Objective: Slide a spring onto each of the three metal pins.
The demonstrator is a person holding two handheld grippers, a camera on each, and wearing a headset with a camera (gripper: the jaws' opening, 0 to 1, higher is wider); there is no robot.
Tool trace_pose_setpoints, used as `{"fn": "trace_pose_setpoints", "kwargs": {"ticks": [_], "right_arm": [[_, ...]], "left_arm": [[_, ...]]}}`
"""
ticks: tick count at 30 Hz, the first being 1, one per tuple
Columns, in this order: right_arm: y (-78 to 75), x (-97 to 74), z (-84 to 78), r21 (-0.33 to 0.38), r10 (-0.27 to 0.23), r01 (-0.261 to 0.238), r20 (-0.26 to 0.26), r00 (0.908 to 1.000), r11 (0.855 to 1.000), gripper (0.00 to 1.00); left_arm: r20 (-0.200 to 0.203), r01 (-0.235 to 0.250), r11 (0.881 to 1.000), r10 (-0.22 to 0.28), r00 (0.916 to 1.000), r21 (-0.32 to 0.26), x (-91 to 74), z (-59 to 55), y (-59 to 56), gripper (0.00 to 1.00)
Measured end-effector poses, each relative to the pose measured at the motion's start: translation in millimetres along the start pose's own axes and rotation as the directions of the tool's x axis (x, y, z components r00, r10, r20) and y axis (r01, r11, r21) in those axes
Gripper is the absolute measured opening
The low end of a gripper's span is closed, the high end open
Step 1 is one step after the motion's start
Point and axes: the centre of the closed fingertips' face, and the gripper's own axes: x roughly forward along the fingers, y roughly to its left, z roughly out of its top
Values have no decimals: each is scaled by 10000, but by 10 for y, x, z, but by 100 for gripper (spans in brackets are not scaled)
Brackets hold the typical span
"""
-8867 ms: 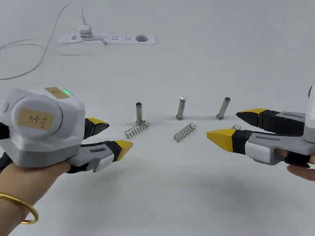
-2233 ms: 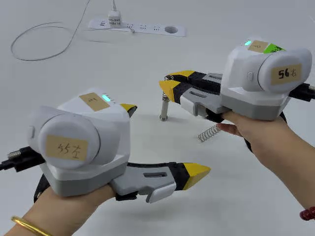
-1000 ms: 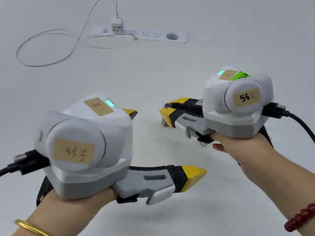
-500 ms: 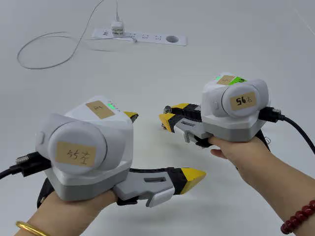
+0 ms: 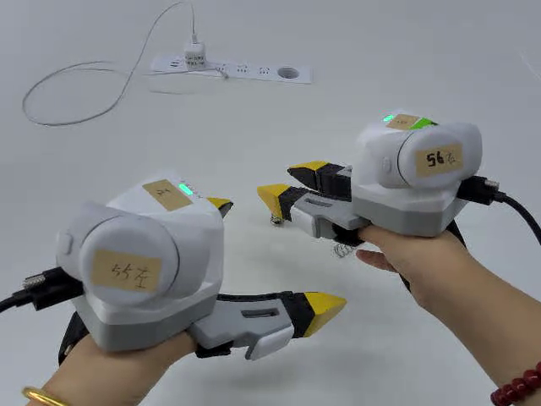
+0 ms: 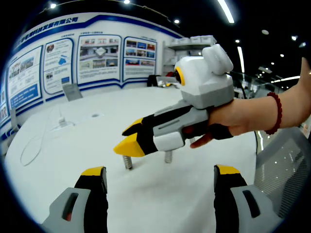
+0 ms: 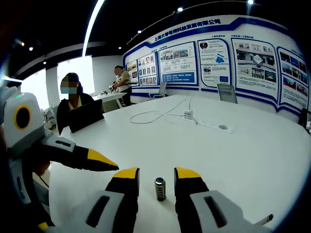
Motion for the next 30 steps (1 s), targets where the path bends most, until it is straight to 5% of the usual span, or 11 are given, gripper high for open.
{"fn": "trace_pose_setpoints", "kwargs": {"ticks": [13, 30], "right_arm": [[-144, -370, 42, 325, -516, 516, -6, 9987, 9981, 41], [-407, -952, -43, 773, -1457, 1445, 107, 9893, 9865, 42]], "left_arm": [[-1, 124, 9994, -124, 9999, 317, 58, 30, -51, 82], [-344, 416, 9954, -388, 9987, 866, 262, 91, -89, 59]]}}
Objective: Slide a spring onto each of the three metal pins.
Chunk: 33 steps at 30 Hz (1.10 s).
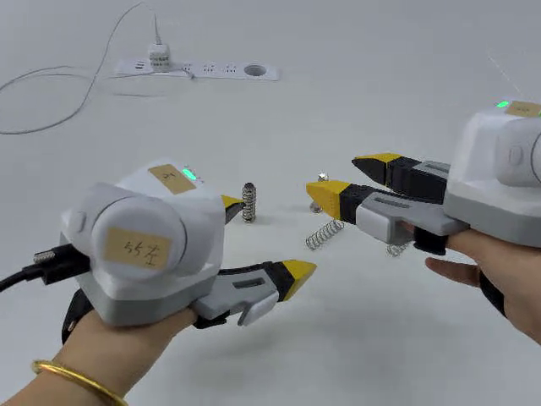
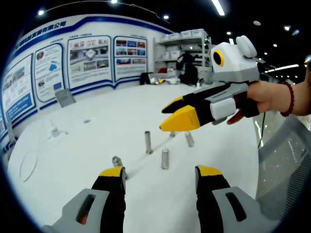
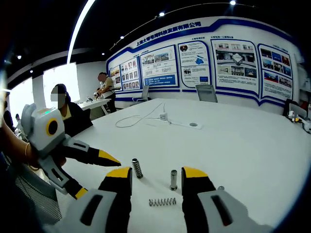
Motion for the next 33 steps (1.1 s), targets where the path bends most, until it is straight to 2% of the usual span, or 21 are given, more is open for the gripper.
{"fn": "trace_pose_setpoints", "kwargs": {"ticks": [6, 9, 12, 17, 22, 27, 33], "right_arm": [[-90, -104, -53, 115, -236, 236, -52, 9997, 9997, 41], [-125, -128, -85, 102, -293, 293, -60, 9996, 9995, 41], [-148, -137, -146, 59, -290, 291, -189, 9994, 9996, 40], [-161, -171, -216, 45, -289, 291, -290, 9992, 9996, 40], [-174, -195, -273, -53, -287, 285, -440, 9986, 9996, 40], [-213, -223, -348, 122, -312, 321, -689, 9971, 9994, 41], [-249, -252, -396, 226, -376, 395, -796, 9961, 9990, 41]], "left_arm": [[-50, 103, 9998, -102, 9999, 140, 114, 20, -11, 53], [-190, 161, 9998, -158, 9997, 130, 175, -13, -20, 51], [-521, 168, 9997, -159, 9985, 172, 247, -88, -22, 47], [-722, 304, 9995, -299, 9969, 66, 355, -160, -29, 44], [-803, 429, 9988, -445, 9958, -226, 467, -186, -54, 42], [-950, 611, 9981, -619, 9936, -112, 572, -212, -118, 39], [-1169, 669, 9978, -665, 9909, -4, 659, -269, -124, 33]]}}
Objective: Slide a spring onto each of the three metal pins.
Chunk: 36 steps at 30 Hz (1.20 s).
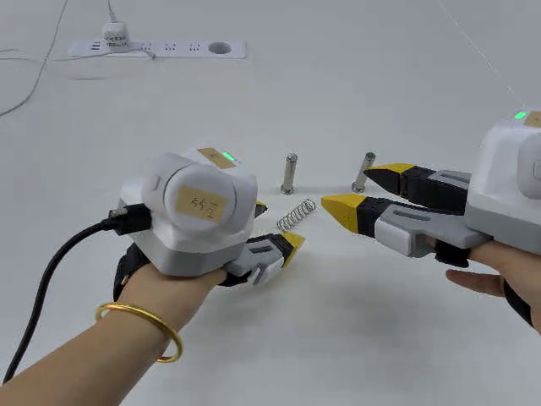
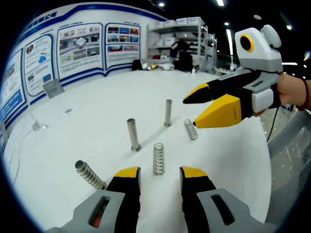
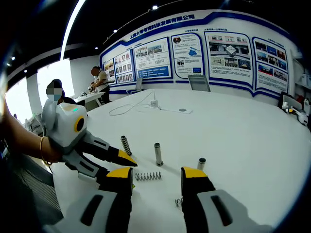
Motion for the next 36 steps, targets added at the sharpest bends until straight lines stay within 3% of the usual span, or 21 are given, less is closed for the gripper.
{"fn": "trace_pose_setpoints", "kwargs": {"ticks": [9, 17, 28, 36], "right_arm": [[-25, -30, -78, 219, -100, 103, -162, 9998, 9997, 41], [-23, -50, -126, 394, -185, 195, -274, 9995, 9990, 41], [7, -39, -161, 566, -200, 219, -343, 9992, 9982, 41], [18, -27, -140, 777, -189, 212, -307, 9993, 9968, 42]], "left_arm": [[-94, -62, 9997, 60, 9999, -243, 94, -55, 65, 24], [-108, 109, 9998, -111, 9999, -135, 116, -56, 35, 14], [-90, 99, 9999, -97, 9999, 139, 126, -44, 30, 11], [-37, 164, 9999, -164, 9999, 25, 117, -50, 22, 10]]}}
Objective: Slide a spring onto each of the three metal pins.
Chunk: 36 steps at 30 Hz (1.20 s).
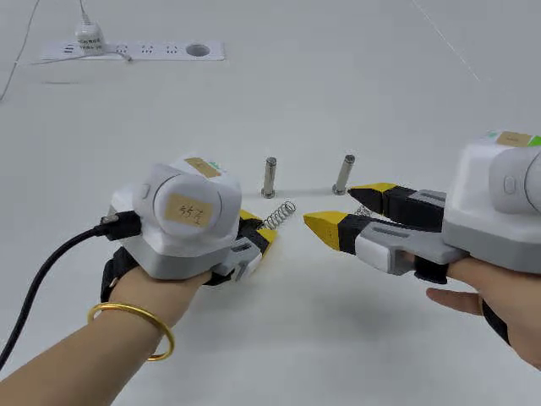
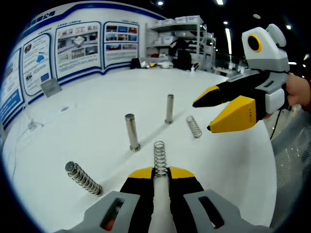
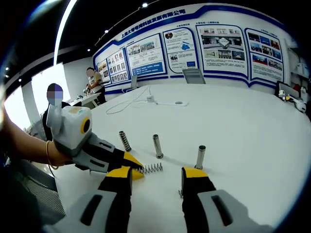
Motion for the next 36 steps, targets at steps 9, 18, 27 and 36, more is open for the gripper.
{"fn": "trace_pose_setpoints", "kwargs": {"ticks": [9, 18, 27, 36], "right_arm": [[-2, -13, 54, 627, 5, -16, 177, 9998, 9980, 42], [51, 15, 172, 1712, 232, -322, 545, 9982, 9847, 40], [154, 67, 327, 2984, 587, -892, 1096, 9922, 9503, 37], [230, 112, 435, 4232, 920, -1501, 1547, 9837, 8935, 32]], "left_arm": [[512, -105, 9997, 94, 9986, 214, -114, 103, 2, 10], [1467, -137, 9996, 98, 9891, 257, -322, 263, -13, 10], [2255, -198, 9993, 122, 9742, 316, -488, 426, -23, 10], [2770, -172, 9997, 126, 9608, 143, -626, 534, -48, 10]]}}
